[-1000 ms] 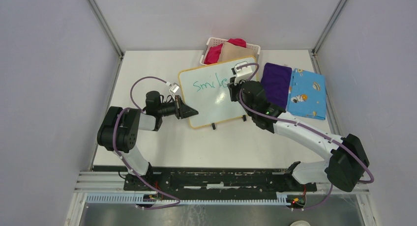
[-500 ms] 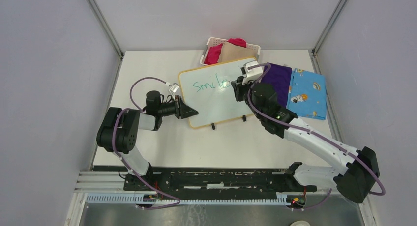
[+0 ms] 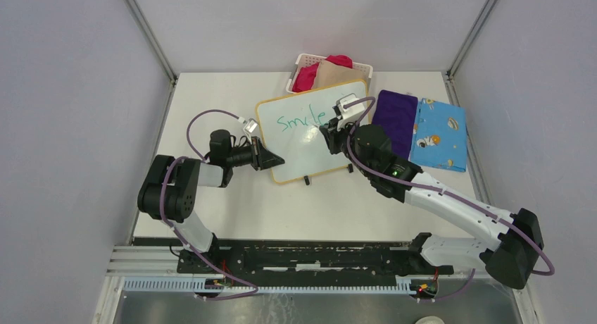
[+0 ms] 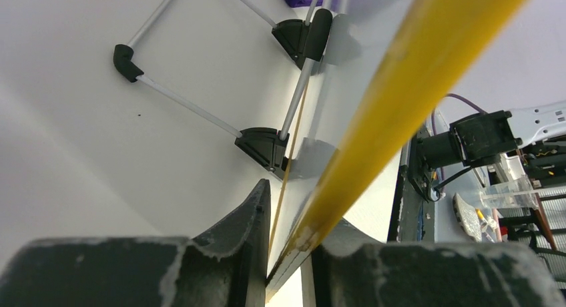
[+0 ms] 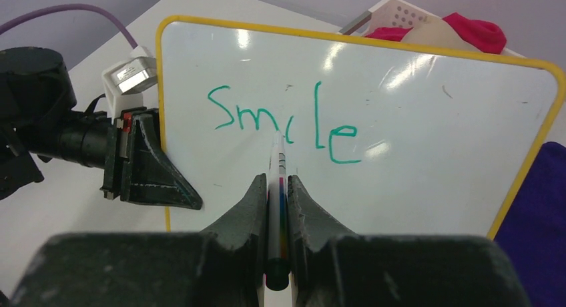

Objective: Write a sentence on the whiteboard

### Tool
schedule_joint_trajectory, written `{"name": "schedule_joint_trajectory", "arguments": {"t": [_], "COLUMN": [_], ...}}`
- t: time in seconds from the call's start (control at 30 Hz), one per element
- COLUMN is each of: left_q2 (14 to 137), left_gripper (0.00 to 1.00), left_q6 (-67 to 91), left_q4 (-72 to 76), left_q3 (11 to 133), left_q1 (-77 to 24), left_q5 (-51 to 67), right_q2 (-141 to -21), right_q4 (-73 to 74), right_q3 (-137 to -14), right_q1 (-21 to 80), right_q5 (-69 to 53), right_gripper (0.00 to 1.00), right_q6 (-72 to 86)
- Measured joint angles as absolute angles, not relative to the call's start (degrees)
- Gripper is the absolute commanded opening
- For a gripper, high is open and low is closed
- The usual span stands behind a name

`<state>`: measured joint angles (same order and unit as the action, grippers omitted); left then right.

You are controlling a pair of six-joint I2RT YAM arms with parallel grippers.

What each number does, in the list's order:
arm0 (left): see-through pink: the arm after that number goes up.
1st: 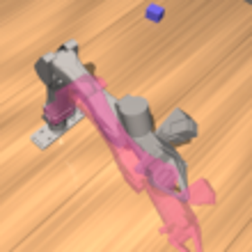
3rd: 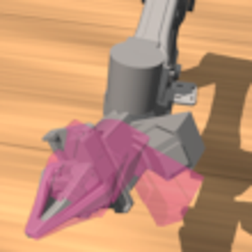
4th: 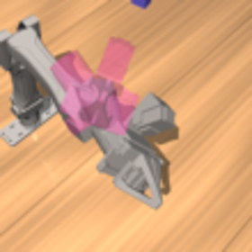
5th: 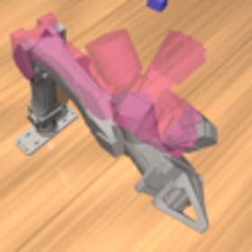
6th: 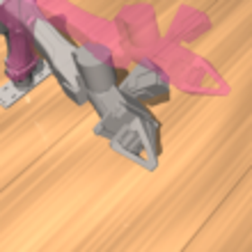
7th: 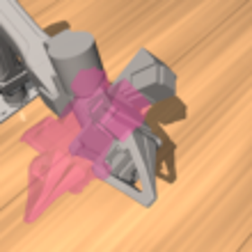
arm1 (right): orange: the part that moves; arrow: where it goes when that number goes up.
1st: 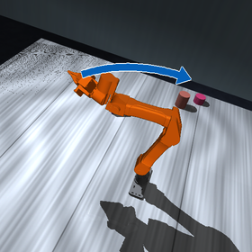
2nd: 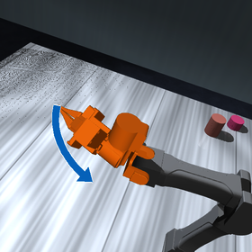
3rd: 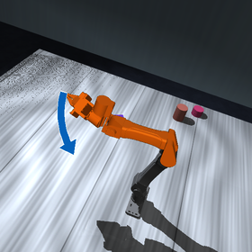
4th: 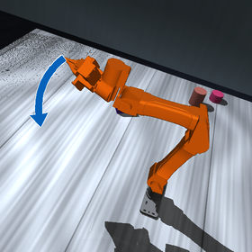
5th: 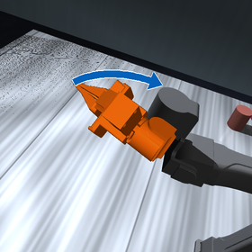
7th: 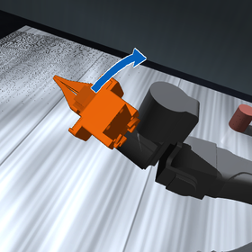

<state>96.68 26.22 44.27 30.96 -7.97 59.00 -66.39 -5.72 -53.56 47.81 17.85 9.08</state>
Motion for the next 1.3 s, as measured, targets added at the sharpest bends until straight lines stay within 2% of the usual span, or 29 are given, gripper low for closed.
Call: {"name": "schedule_joint_trajectory", "arguments": {"t": [0.4,1.3], "left_q2": [96.68,96.66], "left_gripper": [0.19,0.10], "left_q6": [25.96,24.91], "left_q4": [44.62,43.77], "left_q3": [31.03,31.55], "left_q1": [-8.25,-8.23], "left_q5": [59.07,59.59], "right_q2": [-72.31,-81.08], "right_q4": [-6.33,-7.31], "right_q3": [-57.01,-62.57], "right_q1": [50.89,49.78], "right_q5": [20.10,24.73], "right_gripper": [0.00,0.00], "right_q6": [7.86,6.98]}}
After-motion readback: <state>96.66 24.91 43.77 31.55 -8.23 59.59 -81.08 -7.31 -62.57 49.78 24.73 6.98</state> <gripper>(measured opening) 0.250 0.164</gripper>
